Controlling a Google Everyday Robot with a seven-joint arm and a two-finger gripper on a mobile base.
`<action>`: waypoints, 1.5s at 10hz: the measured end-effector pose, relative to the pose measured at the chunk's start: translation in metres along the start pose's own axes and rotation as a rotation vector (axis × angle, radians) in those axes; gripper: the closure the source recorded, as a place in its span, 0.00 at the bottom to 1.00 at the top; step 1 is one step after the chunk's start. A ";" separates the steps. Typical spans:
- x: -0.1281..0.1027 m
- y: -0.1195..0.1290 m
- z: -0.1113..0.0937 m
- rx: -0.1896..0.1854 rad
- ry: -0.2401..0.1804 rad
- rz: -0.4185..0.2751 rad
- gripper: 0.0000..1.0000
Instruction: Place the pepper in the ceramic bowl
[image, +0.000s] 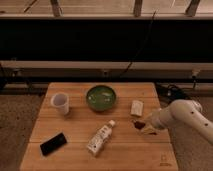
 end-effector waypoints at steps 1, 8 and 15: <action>-0.007 -0.011 0.000 0.001 -0.001 -0.011 1.00; -0.069 -0.056 0.000 -0.023 0.019 -0.096 1.00; -0.129 -0.085 0.028 -0.055 0.052 -0.208 1.00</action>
